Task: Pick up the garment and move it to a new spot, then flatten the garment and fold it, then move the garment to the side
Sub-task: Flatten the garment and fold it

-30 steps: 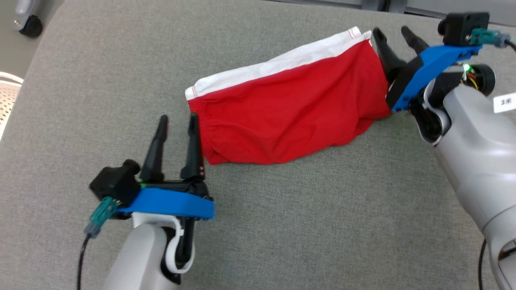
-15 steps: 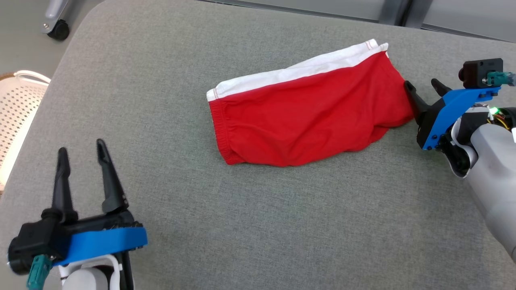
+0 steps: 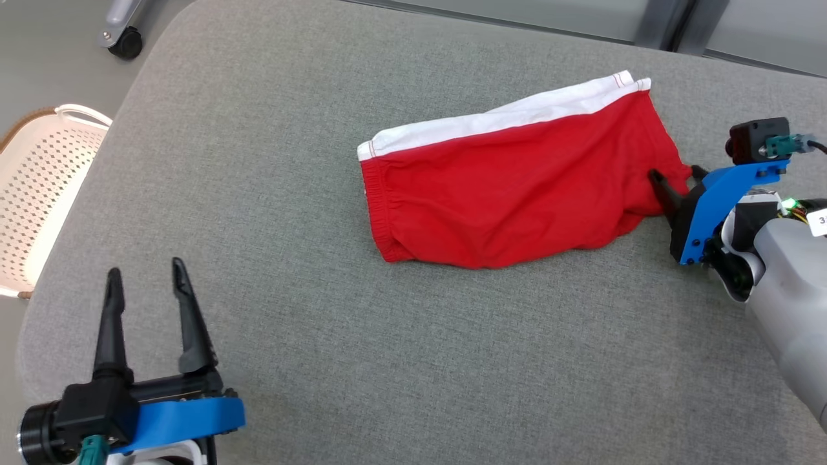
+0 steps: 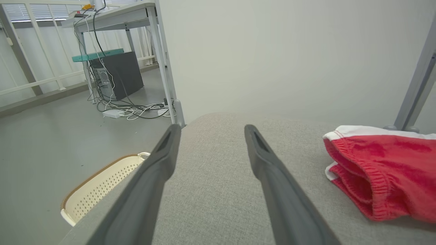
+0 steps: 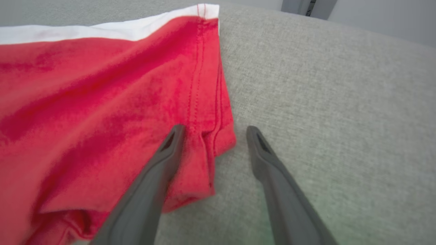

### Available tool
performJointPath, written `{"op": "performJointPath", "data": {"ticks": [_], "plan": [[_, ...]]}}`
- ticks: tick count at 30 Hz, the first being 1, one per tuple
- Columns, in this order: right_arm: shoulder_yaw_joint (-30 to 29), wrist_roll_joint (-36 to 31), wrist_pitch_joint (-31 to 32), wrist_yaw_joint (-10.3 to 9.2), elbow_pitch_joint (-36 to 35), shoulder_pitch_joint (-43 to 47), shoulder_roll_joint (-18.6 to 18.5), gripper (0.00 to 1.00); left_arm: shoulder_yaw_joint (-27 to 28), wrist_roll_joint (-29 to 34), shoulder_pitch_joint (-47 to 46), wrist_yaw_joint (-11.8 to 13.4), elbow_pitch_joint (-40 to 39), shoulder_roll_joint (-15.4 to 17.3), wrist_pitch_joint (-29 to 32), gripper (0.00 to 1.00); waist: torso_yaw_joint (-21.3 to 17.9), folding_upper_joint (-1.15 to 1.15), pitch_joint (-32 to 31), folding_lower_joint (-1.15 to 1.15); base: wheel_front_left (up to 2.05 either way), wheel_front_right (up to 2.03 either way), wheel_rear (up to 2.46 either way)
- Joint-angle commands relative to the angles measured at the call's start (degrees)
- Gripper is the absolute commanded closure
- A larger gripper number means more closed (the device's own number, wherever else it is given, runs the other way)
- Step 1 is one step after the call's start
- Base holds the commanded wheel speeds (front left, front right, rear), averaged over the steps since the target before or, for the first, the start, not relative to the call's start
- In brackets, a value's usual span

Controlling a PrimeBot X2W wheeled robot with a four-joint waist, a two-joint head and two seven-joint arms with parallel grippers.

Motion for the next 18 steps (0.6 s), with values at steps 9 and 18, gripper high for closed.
{"op": "performJointPath", "data": {"ticks": [9, 18], "plan": [[-0.4, 3.9, -3.2, 0.01, -1.9, 1.9, -0.2, 1.0, -1.7, 2.8, -1.0, -0.1, 0.2, -0.1, -0.2, 0.0, -0.8, 0.0, -2.1, 0.0, 0.0, 0.0, 0.0], [-1.2, 10.9, -9.4, 0.0, -9.8, 11.8, -3.4, 1.0, 0.4, 4.4, 1.8, -0.8, 0.3, 1.1, -0.2, 0.0, -4.8, 0.0, -8.4, 0.0, 0.0, 0.0, 0.0]]}}
